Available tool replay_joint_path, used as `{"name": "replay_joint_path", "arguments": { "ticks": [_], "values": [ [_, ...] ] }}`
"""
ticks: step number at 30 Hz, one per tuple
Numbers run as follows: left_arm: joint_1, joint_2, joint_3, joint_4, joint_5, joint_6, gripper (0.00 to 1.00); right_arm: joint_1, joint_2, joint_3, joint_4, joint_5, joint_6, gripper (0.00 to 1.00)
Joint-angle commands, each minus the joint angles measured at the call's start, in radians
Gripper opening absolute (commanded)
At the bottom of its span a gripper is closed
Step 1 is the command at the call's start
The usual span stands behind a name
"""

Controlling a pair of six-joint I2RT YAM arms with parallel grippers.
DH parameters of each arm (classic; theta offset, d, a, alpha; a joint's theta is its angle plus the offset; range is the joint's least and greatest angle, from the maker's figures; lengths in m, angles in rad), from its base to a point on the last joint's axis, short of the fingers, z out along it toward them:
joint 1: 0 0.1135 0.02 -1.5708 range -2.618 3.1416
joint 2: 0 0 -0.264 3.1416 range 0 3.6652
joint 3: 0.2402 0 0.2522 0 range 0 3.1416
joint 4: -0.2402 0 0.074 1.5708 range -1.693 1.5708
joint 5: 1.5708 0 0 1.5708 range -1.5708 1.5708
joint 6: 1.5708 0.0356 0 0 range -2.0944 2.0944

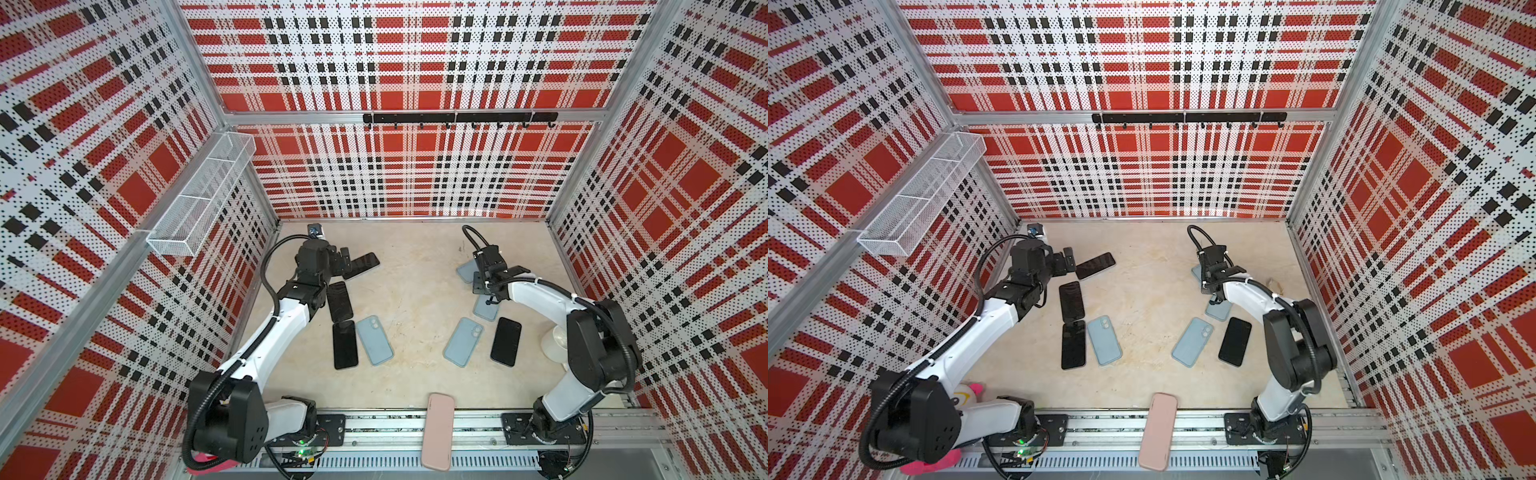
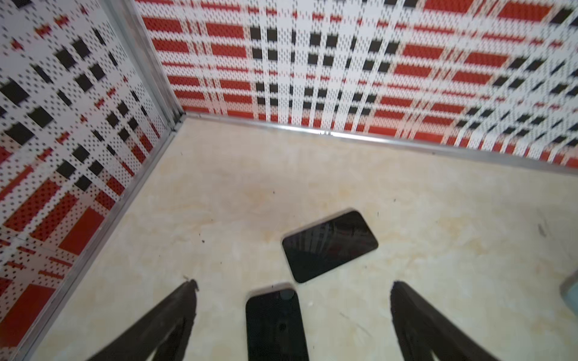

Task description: Put the phone into the phone case

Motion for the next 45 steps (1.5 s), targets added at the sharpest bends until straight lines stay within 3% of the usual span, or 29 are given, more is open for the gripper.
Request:
{"name": "replay_joint_path", "arguments": {
  "ticks": [1,11,21,24,30,33,39,45],
  "values": [
    [0.0,-0.009,-0.019,-0.036,0.044,0.027,0.98,0.002,0.054,0.036,-0.045,-0.044,0.043,0.5],
    [0.014,-0.024,-0.029,-0.034,0.039,0.027,0.98,0.001,0.151,0.069,-0.012,-0.039,0.058,0.29],
    [0.037,-0.032,-0.03,-0.033,0.051,0.024,0.98,0.002,0.202,0.07,0.01,-0.045,0.064,0.17],
    [0.046,-0.03,-0.032,-0.033,0.071,0.018,0.98,0.001,0.18,0.06,0.005,-0.017,0.103,0.03],
    [0.049,-0.028,-0.032,-0.033,0.059,0.017,0.98,0.002,0.036,0.022,-0.015,0.0,0.079,0.0],
    [0.052,-0.025,-0.033,-0.033,0.051,0.017,0.98,0.003,-0.036,0.024,-0.009,-0.083,-0.073,0.0],
    [0.064,-0.001,-0.029,-0.049,0.036,0.007,0.98,0.021,-0.067,0.037,0.03,-0.42,-0.424,0.03],
    [0.102,0.067,0.001,-0.102,0.048,-0.019,0.98,0.143,0.018,0.076,0.0,-0.514,-0.913,0.0]
  ]
}}
